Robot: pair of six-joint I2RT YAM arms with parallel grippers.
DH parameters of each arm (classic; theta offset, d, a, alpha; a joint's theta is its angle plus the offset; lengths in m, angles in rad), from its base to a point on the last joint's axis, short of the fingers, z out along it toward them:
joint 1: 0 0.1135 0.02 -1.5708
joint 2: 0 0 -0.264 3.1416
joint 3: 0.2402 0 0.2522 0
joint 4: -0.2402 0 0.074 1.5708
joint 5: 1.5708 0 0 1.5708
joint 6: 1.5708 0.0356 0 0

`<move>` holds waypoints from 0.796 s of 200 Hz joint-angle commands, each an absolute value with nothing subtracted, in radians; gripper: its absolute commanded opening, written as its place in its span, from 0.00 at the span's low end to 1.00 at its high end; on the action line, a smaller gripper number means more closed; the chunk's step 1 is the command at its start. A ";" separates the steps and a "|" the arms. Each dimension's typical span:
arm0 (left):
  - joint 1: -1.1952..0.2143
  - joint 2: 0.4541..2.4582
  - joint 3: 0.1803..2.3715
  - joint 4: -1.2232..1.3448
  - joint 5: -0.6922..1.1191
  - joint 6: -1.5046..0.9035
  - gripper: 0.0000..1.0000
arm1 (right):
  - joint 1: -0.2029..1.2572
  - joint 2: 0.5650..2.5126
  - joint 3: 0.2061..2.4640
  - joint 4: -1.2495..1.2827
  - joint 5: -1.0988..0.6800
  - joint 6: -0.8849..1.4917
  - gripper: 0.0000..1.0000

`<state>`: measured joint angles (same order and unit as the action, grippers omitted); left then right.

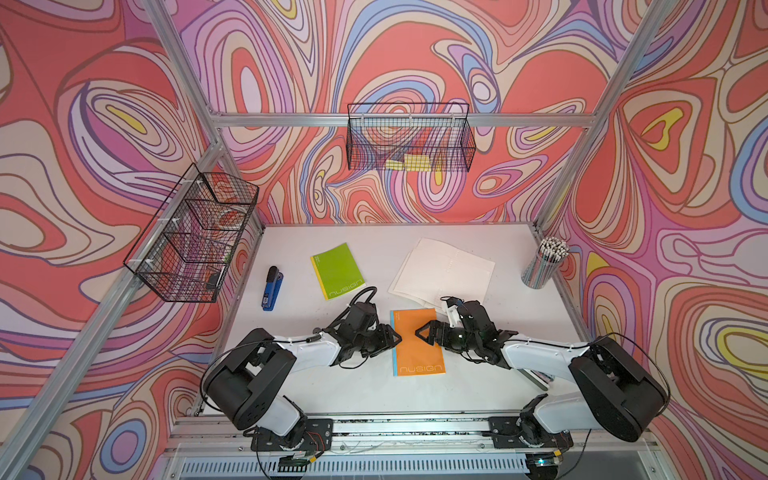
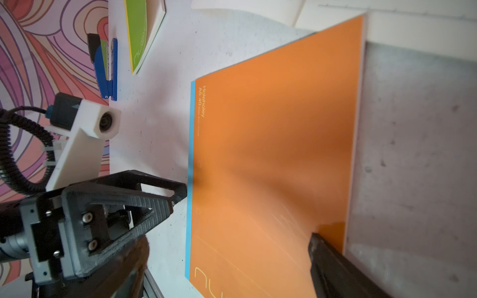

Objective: Close the notebook
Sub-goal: Pick up the notebook from the center of the board.

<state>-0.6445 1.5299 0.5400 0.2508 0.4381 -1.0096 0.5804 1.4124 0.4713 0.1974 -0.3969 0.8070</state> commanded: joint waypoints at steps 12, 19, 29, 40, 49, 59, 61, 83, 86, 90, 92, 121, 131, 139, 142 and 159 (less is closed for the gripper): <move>-0.637 1.586 0.530 0.338 0.479 -1.045 0.51 | 0.588 1.431 0.439 0.137 -0.387 0.816 0.98; -0.636 1.594 0.526 0.368 0.484 -1.048 0.51 | 0.588 1.428 0.437 0.135 -0.384 0.816 0.98; -0.637 1.601 0.483 0.408 0.485 -1.050 0.51 | 0.588 1.424 0.436 0.133 -0.382 0.816 0.98; -0.637 1.603 0.459 0.441 0.476 -1.048 0.51 | 0.588 1.424 0.432 0.133 -0.380 0.815 0.98; -0.637 1.604 0.439 0.471 0.468 -1.045 0.50 | 0.589 1.428 0.428 0.133 -0.380 0.815 0.98; -0.637 1.606 0.410 0.529 0.464 -1.044 0.50 | 0.587 1.432 0.424 0.138 -0.382 0.815 0.98; -0.637 1.606 0.403 0.543 0.465 -1.045 0.50 | 0.587 1.433 0.425 0.139 -0.382 0.815 0.98; -0.636 1.616 0.352 0.653 0.465 -1.052 0.41 | 0.588 1.449 0.421 0.150 -0.388 0.816 0.98; -0.637 1.617 0.347 0.663 0.465 -1.054 0.39 | 0.588 1.450 0.422 0.152 -0.388 0.817 0.99; -0.637 1.620 0.344 0.678 0.468 -1.054 0.37 | 0.588 1.452 0.422 0.154 -0.390 0.818 0.98; -0.637 1.621 0.344 0.683 0.470 -1.053 0.37 | 0.588 1.454 0.423 0.156 -0.391 0.818 0.98; -0.637 1.670 0.336 0.803 0.521 -1.047 0.28 | 0.588 1.464 0.428 0.164 -0.393 0.821 0.98; -0.637 1.691 0.332 0.854 0.538 -1.050 0.26 | 0.588 1.465 0.431 0.164 -0.393 0.819 0.98; -0.637 1.705 0.328 0.889 0.541 -1.057 0.25 | 0.588 1.465 0.431 0.163 -0.393 0.819 0.98; -0.637 1.710 0.326 0.898 0.542 -1.059 0.23 | 0.588 1.464 0.431 0.163 -0.393 0.819 0.98; -0.637 1.731 0.318 0.941 0.541 -1.070 0.16 | 0.588 1.463 0.429 0.157 -0.393 0.816 0.98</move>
<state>-0.6350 1.6878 0.3408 0.8433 0.5140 -1.0519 0.5804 1.4258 0.4580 0.2478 -0.4015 0.8097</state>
